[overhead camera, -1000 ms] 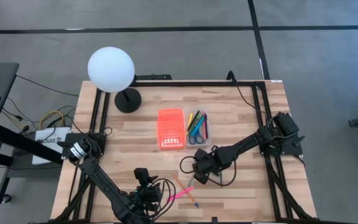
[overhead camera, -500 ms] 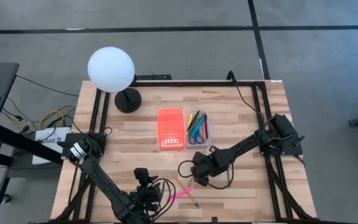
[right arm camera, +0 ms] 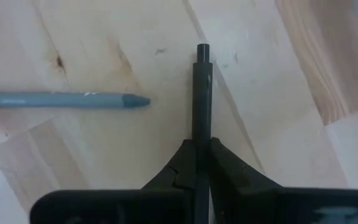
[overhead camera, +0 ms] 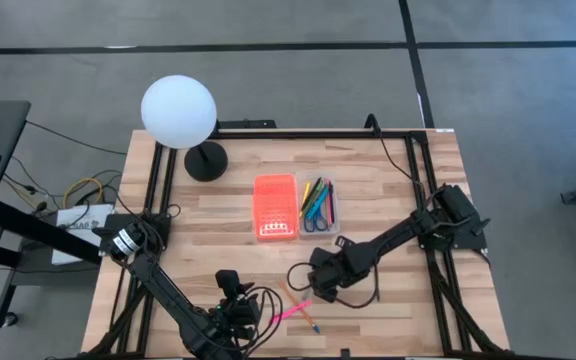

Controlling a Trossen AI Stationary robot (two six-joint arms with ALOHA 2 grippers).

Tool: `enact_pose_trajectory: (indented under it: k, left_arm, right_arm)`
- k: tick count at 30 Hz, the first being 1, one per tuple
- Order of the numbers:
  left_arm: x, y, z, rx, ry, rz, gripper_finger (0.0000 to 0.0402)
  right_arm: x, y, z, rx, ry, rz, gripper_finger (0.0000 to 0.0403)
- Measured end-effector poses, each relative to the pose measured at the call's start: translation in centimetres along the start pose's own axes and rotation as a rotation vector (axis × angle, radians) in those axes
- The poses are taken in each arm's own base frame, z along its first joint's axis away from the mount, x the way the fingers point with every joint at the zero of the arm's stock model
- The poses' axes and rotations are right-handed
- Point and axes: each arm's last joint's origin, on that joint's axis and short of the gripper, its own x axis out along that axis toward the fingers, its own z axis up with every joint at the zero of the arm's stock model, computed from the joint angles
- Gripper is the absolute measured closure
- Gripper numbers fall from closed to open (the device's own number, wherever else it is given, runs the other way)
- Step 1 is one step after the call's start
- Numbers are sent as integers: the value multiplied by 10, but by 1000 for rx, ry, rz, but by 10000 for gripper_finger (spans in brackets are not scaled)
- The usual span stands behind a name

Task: Pick & place school supplies into a supply box
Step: Put the black pen into the orange supply box

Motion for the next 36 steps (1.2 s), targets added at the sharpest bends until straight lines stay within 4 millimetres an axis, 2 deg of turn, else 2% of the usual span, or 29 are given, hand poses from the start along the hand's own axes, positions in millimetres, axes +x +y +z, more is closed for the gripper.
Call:
enact_pose_trajectory:
  k: [8, 14, 18, 22, 26, 32, 36]
  left_arm:
    - [0, 0, 0, 0, 0, 0, 253]
    - [0, 0, 0, 0, -4, 3, 253]
    - [0, 0, 0, 0, -4, 2, 253]
    - [0, 0, 0, 0, -4, 3, 253]
    - [0, 0, 0, 0, -3, 1, 253]
    - [0, 0, 0, 1, 2, -2, 253]
    - [-1, 0, 0, 1, 2, -3, 253]
  right_arm:
    - [-6, 1, 3, -15, -12, 2, 395]
    - [-31, 8, 19, -73, -42, -20, 395]
    - [-50, 0, 31, -60, -75, -146, 395]
    - [-60, -24, 55, 65, -133, -293, 395]
    - [-55, -61, 83, 193, -136, -346, 395]
    - [-43, -125, 117, 413, -82, -323, 395]
    - [-39, -144, 131, 474, -106, -259, 395]
